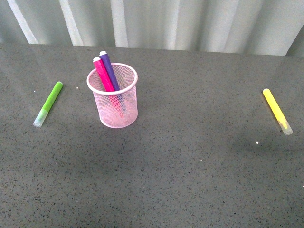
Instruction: Insert purple and pink pens into pink cup
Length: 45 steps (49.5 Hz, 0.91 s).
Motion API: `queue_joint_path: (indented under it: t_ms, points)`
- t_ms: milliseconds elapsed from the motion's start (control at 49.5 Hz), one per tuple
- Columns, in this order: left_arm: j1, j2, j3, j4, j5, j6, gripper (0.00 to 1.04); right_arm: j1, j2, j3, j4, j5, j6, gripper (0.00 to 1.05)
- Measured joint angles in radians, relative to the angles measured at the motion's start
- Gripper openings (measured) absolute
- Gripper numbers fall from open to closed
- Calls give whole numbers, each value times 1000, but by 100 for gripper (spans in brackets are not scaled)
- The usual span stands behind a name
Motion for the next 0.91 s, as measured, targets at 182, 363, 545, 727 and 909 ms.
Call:
queue_joint_path:
  t_ms: [182,363,545,727,909]
  points:
    - [0,0,0,0,0,0,98,0,-72,0,-70,0,0,3]
    - [0,0,0,0,0,0,98,0,-138,0,-136,0,0,3]
    - [0,0,0,0,0,0,98,0,-176,0,-173,0,0,3]
    - [0,0,0,0,0,0,98,0,-354,1,-357,0,0,3]
    - [0,0,0,0,0,0,98,0,-357,1,-361,0,0,3]
